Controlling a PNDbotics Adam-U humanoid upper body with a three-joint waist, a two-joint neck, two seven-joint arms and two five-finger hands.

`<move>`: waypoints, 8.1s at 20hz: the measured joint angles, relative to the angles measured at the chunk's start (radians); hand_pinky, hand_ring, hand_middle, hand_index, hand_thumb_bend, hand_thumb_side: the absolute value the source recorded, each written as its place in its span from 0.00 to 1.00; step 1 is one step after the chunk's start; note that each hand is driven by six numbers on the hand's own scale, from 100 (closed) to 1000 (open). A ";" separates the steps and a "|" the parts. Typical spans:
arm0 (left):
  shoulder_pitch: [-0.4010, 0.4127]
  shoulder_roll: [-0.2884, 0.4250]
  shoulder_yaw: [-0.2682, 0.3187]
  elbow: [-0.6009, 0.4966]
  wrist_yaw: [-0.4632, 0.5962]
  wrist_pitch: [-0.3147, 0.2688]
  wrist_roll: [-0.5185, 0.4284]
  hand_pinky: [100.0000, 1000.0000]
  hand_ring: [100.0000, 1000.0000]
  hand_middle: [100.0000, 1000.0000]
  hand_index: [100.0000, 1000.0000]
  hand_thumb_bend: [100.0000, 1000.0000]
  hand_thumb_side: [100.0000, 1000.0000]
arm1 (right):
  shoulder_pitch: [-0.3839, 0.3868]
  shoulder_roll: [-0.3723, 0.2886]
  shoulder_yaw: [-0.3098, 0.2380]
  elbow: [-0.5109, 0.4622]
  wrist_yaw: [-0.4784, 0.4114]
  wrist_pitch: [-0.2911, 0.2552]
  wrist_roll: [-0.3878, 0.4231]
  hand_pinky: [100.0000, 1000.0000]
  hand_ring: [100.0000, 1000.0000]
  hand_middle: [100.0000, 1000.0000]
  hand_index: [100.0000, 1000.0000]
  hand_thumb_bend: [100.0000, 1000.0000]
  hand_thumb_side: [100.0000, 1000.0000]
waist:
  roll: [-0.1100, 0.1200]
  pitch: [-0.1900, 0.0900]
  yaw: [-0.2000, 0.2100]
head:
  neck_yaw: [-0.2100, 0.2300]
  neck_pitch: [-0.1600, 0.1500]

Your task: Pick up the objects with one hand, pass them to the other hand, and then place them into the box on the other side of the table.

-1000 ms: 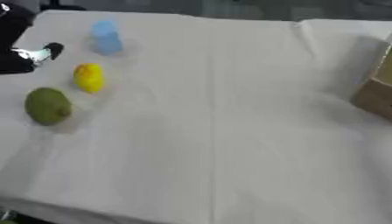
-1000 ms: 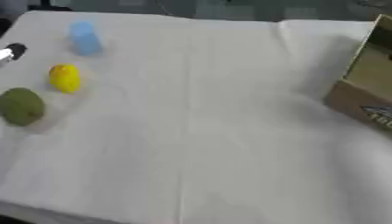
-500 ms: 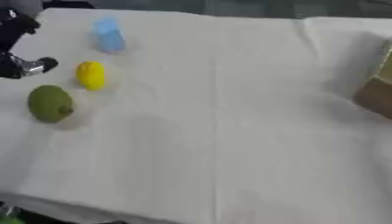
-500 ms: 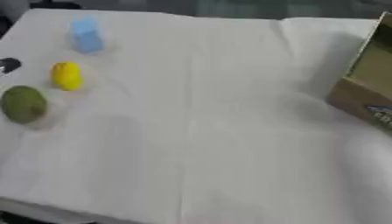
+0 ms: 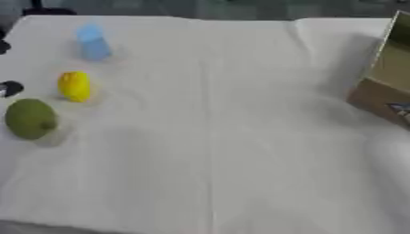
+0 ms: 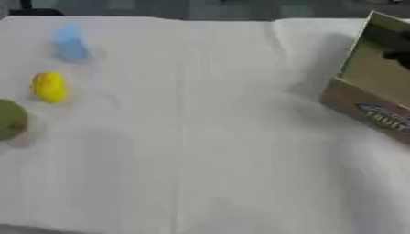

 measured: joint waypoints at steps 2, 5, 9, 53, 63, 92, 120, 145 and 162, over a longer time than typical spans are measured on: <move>0.000 0.001 -0.003 0.012 -0.006 -0.001 -0.021 0.90 0.86 0.72 0.79 0.38 0.08 | 0.000 0.000 0.002 0.000 0.002 0.000 0.001 0.96 0.68 0.85 0.88 0.00 0.52 | 0.000 0.000 0.000 | 0.008 0.000; 0.000 0.003 -0.005 0.026 -0.010 -0.003 -0.043 0.90 0.86 0.72 0.78 0.37 0.04 | 0.000 0.000 0.002 0.000 0.003 -0.002 0.003 0.96 0.68 0.85 0.88 0.00 0.52 | 0.000 0.000 -0.002 | 0.023 0.001; 0.001 0.003 -0.013 0.036 -0.009 -0.009 -0.068 0.90 0.87 0.73 0.79 0.39 0.06 | -0.001 0.000 0.002 0.000 0.003 -0.002 0.005 0.96 0.68 0.85 0.88 0.00 0.52 | 0.003 0.000 -0.003 | 0.049 0.009; -0.133 -0.104 -0.170 0.299 -0.386 0.003 -0.120 0.83 0.82 0.74 0.81 0.45 0.00 | -0.010 0.000 0.015 0.001 0.007 0.003 0.020 0.96 0.68 0.85 0.88 0.00 0.54 | 0.004 0.000 -0.017 | 0.090 0.010; -0.186 -0.161 -0.217 0.372 -0.422 -0.037 -0.120 0.75 0.76 0.66 0.64 0.18 0.00 | -0.011 0.000 0.020 0.001 0.008 0.004 0.023 0.96 0.68 0.85 0.88 0.00 0.55 | 0.004 0.000 -0.022 | 0.094 0.018; -0.165 -0.178 -0.096 -0.120 -0.096 0.067 0.222 0.64 0.52 0.42 0.39 0.00 0.05 | -0.011 0.000 0.020 0.001 0.008 0.004 0.022 0.96 0.68 0.85 0.88 0.00 0.55 | 0.004 0.000 -0.012 | 0.084 0.026; -0.151 -0.239 -0.175 -0.275 0.055 0.061 0.399 0.61 0.46 0.37 0.38 0.00 0.14 | -0.285 -0.067 0.292 -0.092 0.141 0.097 0.273 0.97 0.74 0.91 0.91 0.00 0.55 | 0.003 -0.001 -0.023 | 0.039 0.036; -0.132 -0.311 -0.225 -0.286 0.032 -0.058 0.410 0.60 0.45 0.36 0.38 0.00 0.15 | -0.409 0.074 0.379 -0.046 0.292 0.177 0.381 1.00 0.79 0.94 0.93 0.00 0.60 | 0.003 -0.003 -0.028 | 0.022 0.044; -0.088 -0.308 -0.180 -0.286 0.140 -0.145 0.455 0.59 0.43 0.34 0.38 0.00 0.21 | -0.376 0.081 0.364 -0.021 0.289 0.133 0.429 0.99 0.78 0.94 0.93 0.00 0.66 | 0.003 -0.003 -0.024 | 0.018 0.044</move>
